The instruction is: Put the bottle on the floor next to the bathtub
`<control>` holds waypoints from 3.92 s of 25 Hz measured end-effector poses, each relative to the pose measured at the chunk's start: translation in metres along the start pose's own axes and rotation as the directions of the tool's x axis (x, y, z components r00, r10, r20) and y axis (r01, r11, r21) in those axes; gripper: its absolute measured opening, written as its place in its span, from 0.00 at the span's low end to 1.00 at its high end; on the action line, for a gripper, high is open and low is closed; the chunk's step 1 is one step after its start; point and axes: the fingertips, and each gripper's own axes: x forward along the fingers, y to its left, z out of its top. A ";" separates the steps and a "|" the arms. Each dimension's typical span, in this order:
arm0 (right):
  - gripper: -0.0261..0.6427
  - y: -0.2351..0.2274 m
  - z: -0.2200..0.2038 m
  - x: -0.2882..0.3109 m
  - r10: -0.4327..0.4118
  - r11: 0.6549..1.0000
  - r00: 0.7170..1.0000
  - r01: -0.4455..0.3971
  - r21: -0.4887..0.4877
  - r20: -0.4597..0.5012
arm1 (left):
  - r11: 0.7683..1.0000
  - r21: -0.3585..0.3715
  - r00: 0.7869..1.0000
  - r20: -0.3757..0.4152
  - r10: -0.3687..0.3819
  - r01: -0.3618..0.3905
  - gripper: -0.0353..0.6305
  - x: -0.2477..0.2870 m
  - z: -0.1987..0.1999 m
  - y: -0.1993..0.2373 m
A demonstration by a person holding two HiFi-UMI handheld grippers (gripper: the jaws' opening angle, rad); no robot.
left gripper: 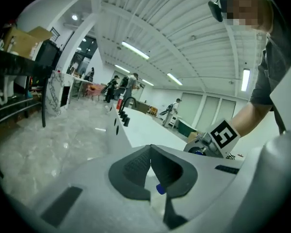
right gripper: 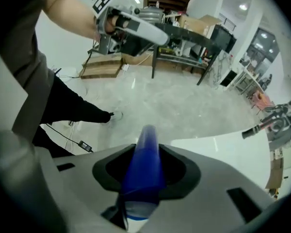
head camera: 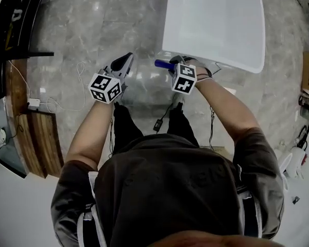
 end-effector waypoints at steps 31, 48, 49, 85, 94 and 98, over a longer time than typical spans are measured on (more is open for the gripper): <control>0.24 0.025 -0.145 0.560 0.024 0.995 0.881 -0.067 -0.075 -0.472 | 0.974 -0.195 0.991 -0.084 0.101 -0.116 0.06 0.031 -0.377 0.181; 0.43 0.028 -0.130 0.565 0.014 0.997 0.903 -0.047 -0.066 -0.430 | 0.967 -0.219 0.990 -0.094 0.109 -0.128 0.06 0.030 -0.380 0.174; 0.45 0.027 -0.128 0.557 0.004 0.997 0.906 -0.039 -0.072 -0.424 | 0.968 -0.218 0.989 -0.095 0.110 -0.128 0.06 0.028 -0.376 0.172; 0.29 -0.037 -0.038 -0.298 -0.545 0.690 0.674 0.022 0.723 0.499 | 0.973 0.212 0.989 0.092 -0.113 0.091 0.06 -0.041 0.159 -0.172; 0.03 -0.017 0.011 -0.398 -0.668 0.664 0.467 0.022 0.747 0.580 | 0.955 0.273 0.954 0.236 -0.183 0.116 0.06 -0.136 0.239 -0.187; 0.03 0.000 0.039 -0.403 -0.700 0.637 0.421 0.002 0.771 0.577 | 0.942 0.294 0.949 0.216 -0.230 0.161 0.06 -0.165 0.252 -0.175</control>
